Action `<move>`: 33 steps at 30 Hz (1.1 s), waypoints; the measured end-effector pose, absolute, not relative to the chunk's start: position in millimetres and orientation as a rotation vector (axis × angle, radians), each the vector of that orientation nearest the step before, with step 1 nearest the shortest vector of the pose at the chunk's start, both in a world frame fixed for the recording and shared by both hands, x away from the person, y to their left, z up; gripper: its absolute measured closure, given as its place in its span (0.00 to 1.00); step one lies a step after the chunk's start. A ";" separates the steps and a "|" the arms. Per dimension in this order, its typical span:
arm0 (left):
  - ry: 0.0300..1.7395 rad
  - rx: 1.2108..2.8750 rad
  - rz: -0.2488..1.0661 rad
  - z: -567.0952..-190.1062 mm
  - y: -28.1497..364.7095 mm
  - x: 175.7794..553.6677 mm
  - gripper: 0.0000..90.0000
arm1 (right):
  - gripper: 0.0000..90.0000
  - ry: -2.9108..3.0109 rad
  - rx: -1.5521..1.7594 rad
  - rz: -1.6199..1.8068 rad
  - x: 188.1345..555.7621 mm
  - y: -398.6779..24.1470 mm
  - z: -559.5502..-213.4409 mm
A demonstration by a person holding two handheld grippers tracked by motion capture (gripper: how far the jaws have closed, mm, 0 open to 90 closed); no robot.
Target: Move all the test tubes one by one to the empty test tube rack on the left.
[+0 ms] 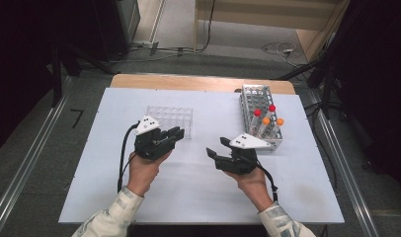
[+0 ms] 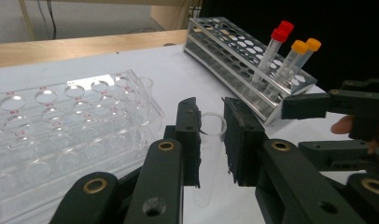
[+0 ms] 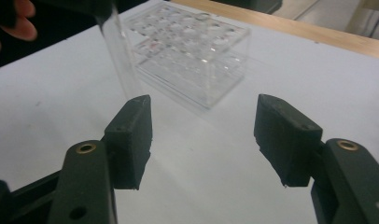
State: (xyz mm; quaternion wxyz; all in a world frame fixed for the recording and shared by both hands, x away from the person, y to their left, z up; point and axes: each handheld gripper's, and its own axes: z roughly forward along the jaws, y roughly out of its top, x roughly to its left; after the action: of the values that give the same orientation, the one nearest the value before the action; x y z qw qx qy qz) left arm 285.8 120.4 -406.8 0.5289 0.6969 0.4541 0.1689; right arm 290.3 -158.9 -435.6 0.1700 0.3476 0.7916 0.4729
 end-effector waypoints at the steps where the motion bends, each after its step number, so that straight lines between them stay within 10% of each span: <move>1: 1.087 1.663 0.406 -405.4 121.0 287.0 0.86 | 0.38 2.244 1.001 1.338 289.8 -164.7 -436.1; 33: 1.213 1.628 0.586 -389.9 123.9 356.1 0.86 | 0.38 2.156 1.127 1.332 274.9 -236.6 -448.4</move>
State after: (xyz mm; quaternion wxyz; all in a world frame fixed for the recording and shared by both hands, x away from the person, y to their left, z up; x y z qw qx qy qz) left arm 356.1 123.9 -389.9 0.4918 0.6707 0.5000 0.2416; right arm 274.9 -236.6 -448.4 0.1829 0.3994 0.7643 0.4721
